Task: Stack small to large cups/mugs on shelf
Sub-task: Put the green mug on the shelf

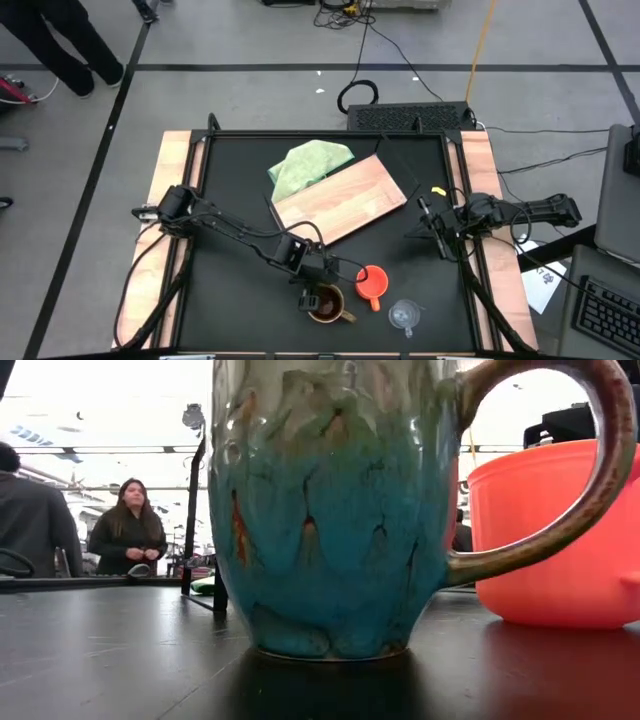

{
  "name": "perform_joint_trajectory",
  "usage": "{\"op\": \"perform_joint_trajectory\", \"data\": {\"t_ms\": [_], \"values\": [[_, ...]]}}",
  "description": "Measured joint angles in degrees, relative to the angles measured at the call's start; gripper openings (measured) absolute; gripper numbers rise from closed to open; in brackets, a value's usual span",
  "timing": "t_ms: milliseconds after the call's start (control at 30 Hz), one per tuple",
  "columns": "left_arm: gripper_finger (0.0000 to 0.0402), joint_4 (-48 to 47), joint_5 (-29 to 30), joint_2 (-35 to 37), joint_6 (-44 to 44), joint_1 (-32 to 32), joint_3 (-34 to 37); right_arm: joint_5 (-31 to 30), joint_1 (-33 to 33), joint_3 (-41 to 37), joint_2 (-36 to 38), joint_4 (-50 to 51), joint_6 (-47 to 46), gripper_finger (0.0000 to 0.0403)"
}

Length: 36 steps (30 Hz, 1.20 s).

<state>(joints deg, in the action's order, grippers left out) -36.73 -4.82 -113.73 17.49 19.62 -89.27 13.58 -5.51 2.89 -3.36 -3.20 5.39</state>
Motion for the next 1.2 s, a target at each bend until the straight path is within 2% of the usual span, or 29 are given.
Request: {"op": "perform_joint_trajectory", "data": {"t_ms": [100,200,500,1200], "values": [[0.0226,0.5,-0.3,0.0,-0.7,0.0,0.0,0.0,0.0,0.0,-0.1,0.0,-0.2,0.0],[0.0198,0.5,-0.5,0.0,-0.8,0.0,0.0,0.0,0.0,0.0,-0.1,0.0,-0.2,0.0],[0.0039,0.4,-0.3,0.0,-2.2,0.0,0.0,0.0,0.0,0.0,-0.1,0.0,-0.2,0.0],[0.0035,1.8,1.3,0.0,-9.5,0.7,-0.8,0.0,0.0,0.0,-0.1,0.0,-0.2,0.0]]}}
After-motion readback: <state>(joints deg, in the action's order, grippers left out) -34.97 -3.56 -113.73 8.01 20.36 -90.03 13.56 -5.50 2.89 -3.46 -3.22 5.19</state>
